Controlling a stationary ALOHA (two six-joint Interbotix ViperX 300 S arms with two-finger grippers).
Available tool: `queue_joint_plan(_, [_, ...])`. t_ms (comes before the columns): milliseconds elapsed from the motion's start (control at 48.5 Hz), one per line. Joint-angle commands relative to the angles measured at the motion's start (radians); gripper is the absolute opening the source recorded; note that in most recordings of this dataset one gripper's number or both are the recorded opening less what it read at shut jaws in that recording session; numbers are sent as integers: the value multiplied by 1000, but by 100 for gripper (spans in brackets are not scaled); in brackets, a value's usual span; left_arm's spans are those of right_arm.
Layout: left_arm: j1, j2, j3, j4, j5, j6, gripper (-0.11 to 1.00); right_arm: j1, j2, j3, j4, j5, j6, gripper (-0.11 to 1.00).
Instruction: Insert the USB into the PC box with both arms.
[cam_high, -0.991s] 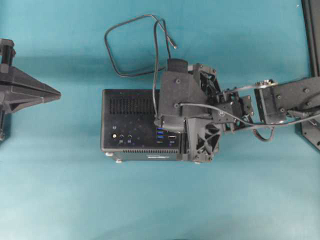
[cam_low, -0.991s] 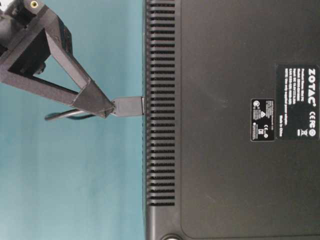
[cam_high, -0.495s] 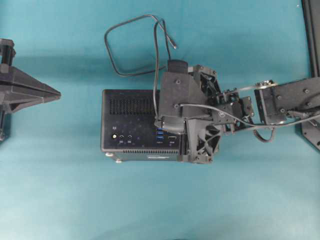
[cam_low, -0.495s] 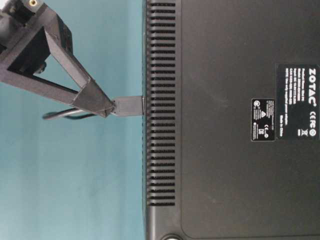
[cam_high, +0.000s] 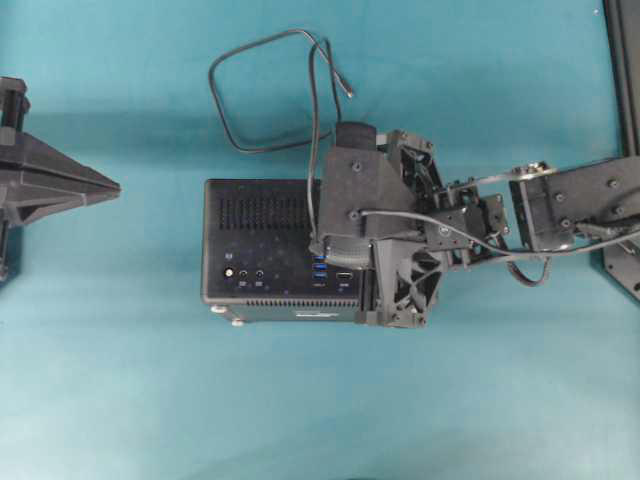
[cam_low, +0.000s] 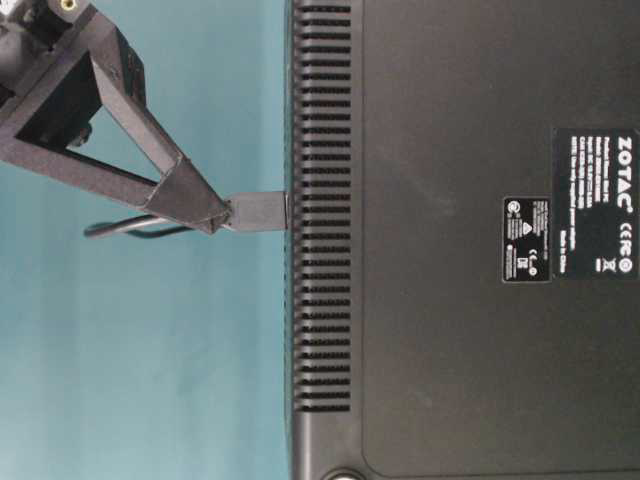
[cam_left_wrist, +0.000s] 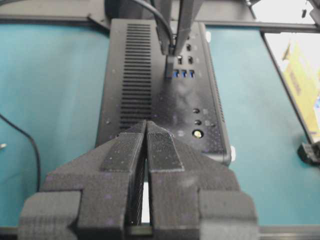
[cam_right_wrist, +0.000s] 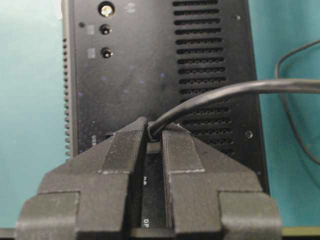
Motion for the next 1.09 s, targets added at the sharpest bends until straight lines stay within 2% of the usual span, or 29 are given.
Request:
queue_joint_plan(0, [-2, 3, -23, 2, -11, -2, 0, -2, 9, 15, 8, 11, 12, 6])
queue_joint_plan(186, [-2, 3, -21, 2, -11, -5, 0, -18, -2, 14, 2, 9, 12, 6])
queue_joint_plan(413, [-5, 3, -20, 3, -9, -11, 0, -31, -31, 9, -11, 6, 11, 14])
queue_joint_plan(599, [-6, 2, -20, 3, -11, -12, 0, -32, -51, 8, -12, 5, 11, 27])
queue_joint_plan(949, [-5, 0, -18, 3, -11, -12, 0, -31, -115, 15, -12, -17, 8, 69])
queue_joint_plan(1073, [-5, 0, -20, 3, -9, -11, 0, -28, -146, 28, -12, -20, 6, 72])
